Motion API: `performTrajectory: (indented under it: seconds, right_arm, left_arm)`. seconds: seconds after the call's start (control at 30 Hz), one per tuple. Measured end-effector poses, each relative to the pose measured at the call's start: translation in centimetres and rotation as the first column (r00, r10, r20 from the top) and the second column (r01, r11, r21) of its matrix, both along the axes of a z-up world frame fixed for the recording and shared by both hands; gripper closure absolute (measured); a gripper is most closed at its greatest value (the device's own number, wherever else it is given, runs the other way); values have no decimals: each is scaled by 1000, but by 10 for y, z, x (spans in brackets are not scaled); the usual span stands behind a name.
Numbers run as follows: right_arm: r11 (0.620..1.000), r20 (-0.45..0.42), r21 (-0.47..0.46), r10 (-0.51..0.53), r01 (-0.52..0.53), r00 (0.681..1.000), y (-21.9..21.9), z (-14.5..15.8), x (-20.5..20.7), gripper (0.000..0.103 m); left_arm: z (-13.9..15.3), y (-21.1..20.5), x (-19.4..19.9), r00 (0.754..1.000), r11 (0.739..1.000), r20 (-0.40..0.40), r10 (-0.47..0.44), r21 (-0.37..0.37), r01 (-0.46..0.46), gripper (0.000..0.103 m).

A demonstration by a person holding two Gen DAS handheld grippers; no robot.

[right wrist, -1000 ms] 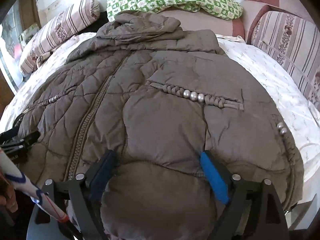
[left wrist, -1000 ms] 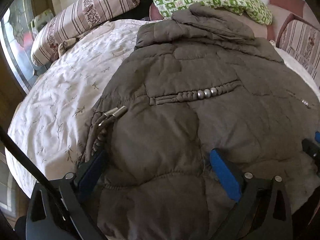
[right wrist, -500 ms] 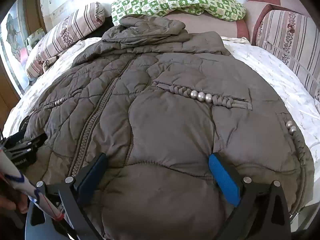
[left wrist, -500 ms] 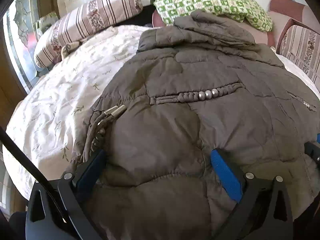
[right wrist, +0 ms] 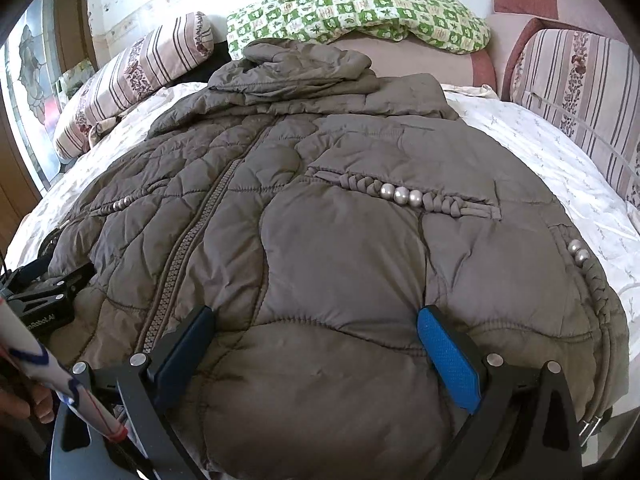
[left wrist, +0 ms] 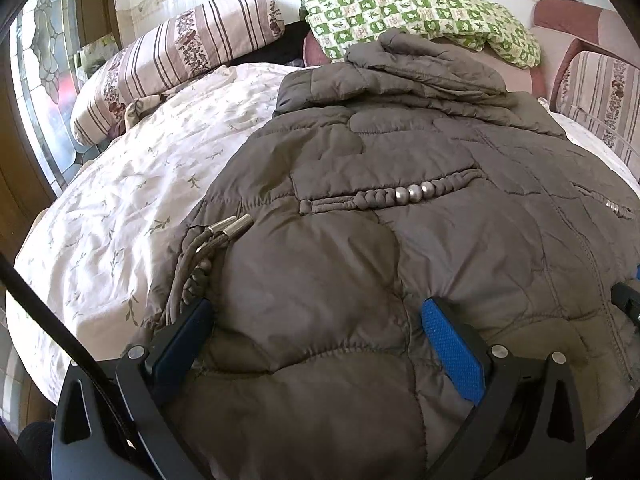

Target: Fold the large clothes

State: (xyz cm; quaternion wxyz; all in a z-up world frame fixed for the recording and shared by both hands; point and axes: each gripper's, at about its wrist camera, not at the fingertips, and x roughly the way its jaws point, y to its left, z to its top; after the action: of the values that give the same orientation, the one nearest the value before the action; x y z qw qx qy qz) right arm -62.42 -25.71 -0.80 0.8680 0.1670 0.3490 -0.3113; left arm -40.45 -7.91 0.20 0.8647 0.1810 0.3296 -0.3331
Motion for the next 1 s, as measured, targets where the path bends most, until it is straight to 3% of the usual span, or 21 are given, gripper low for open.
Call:
performTrajectory:
  seconds: [1.0]
  right_arm:
    - [999,2,-44,27,-27,1000,3,-1,-5,0]
  left_arm:
    - [1,-1,-4,1000,1000,30,-5,-5,5,0]
